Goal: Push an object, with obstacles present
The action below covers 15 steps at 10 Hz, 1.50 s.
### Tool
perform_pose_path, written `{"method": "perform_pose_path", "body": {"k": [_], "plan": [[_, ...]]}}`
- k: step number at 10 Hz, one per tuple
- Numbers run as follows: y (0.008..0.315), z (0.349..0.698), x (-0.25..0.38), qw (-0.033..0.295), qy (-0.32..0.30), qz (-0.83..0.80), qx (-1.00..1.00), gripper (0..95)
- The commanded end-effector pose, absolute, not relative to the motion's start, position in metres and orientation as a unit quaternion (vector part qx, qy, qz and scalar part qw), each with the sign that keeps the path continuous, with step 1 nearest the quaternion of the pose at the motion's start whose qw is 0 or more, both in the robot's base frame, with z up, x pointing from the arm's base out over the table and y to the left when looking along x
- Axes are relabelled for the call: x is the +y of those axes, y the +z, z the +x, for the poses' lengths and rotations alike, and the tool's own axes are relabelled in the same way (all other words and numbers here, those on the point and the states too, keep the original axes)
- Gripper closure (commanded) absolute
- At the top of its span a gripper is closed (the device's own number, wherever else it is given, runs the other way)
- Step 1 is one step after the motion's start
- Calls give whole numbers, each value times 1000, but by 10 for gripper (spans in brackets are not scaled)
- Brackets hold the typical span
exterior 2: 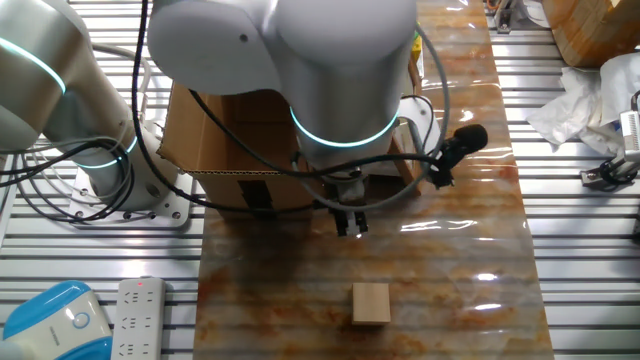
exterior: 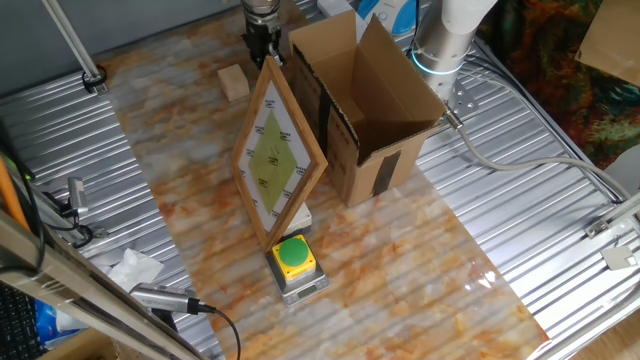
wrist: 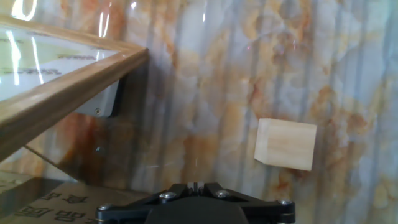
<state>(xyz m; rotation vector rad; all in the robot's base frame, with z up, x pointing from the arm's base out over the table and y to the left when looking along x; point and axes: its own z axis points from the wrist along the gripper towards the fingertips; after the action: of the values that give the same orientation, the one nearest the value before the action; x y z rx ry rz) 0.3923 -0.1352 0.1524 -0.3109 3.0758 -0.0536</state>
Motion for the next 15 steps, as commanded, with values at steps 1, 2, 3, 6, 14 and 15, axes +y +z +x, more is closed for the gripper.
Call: {"method": "perform_pose_path", "body": {"k": [1, 2, 3, 6, 14, 15], "plan": [[153, 392, -135, 15, -13, -114, 993, 950], [153, 392, -135, 14, -13, -116, 993, 950], [153, 392, -135, 14, -11, -125, 992, 950], [153, 392, -135, 19, -14, -137, 990, 950], [153, 392, -135, 65, 0, -115, 991, 950], [153, 392, -135, 72, 0, -110, 991, 950]]}}
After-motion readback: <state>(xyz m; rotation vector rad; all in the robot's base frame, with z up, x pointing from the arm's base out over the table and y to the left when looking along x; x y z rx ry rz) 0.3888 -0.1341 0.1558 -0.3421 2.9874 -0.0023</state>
